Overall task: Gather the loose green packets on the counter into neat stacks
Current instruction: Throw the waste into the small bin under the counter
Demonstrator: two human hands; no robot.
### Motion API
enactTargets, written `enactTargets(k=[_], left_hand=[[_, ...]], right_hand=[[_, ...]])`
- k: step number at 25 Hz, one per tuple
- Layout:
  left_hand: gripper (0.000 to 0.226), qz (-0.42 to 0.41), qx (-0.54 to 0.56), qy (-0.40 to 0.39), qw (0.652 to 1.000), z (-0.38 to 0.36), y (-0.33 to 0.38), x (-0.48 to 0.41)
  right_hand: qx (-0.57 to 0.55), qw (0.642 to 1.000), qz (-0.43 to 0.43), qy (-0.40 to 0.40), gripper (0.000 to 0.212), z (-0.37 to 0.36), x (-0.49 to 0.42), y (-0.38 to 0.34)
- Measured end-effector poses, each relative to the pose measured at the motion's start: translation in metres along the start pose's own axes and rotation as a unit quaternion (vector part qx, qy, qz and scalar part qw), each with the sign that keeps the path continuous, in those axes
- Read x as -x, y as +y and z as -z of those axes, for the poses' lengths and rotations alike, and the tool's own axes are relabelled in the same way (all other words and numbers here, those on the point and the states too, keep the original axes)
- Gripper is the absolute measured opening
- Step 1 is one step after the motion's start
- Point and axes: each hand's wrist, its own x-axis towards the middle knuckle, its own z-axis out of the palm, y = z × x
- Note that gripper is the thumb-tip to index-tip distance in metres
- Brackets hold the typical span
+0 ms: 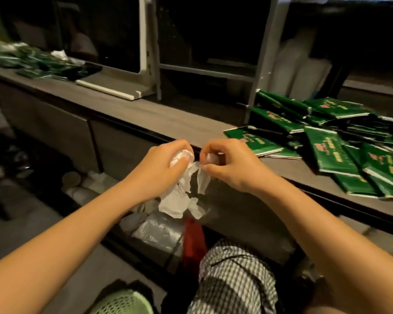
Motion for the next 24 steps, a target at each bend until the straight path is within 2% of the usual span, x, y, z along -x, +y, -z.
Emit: enactTargets(k=[3, 7, 10, 11, 13, 15, 19, 22, 24], left_hand=[[0.006, 0.106, -0.018, -0.004, 0.994, 0.013, -0.051, 0.043], [0.024, 0.241, 0.013, -0.039, 0.97, 0.009, -0.124, 0.102], [0.023, 0.322, 0.034, -0.086, 0.942, -0.01, -0.174, 0.146], [0.027, 0.346, 0.043, -0.093, 0.933, -0.019, -0.189, 0.161], [0.05, 0.383, 0.047, -0.117, 0.915, -0.035, -0.211, 0.186], [0.055, 0.42, 0.046, -0.149, 0.894, -0.052, -0.23, 0.208], [0.056, 0.467, 0.107, -0.126, 0.869, -0.086, -0.264, 0.249], [0.046, 0.521, 0.12, -0.175, 0.826, -0.108, -0.278, 0.275], [0.06, 0.516, 0.112, -0.202, 0.825, -0.123, -0.288, 0.288]], right_hand=[[-0.032, 0.997, -0.001, -0.072, 0.015, -0.065, -0.02, -0.018], [-0.085, 0.981, -0.044, -0.168, 0.012, -0.158, -0.034, -0.018], [-0.094, 0.961, -0.082, -0.245, 0.011, -0.233, -0.036, -0.005], [-0.094, 0.953, -0.091, -0.272, 0.011, -0.259, -0.034, 0.0], [-0.088, 0.94, -0.103, -0.314, 0.011, -0.305, -0.026, 0.012], [-0.077, 0.924, -0.123, -0.352, 0.012, -0.346, -0.014, 0.024], [-0.042, 0.877, -0.135, -0.459, 0.02, -0.406, 0.011, 0.039], [-0.057, 0.83, -0.178, -0.525, 0.035, -0.427, 0.029, 0.047], [-0.058, 0.8, -0.199, -0.563, 0.048, -0.434, 0.041, 0.052]])
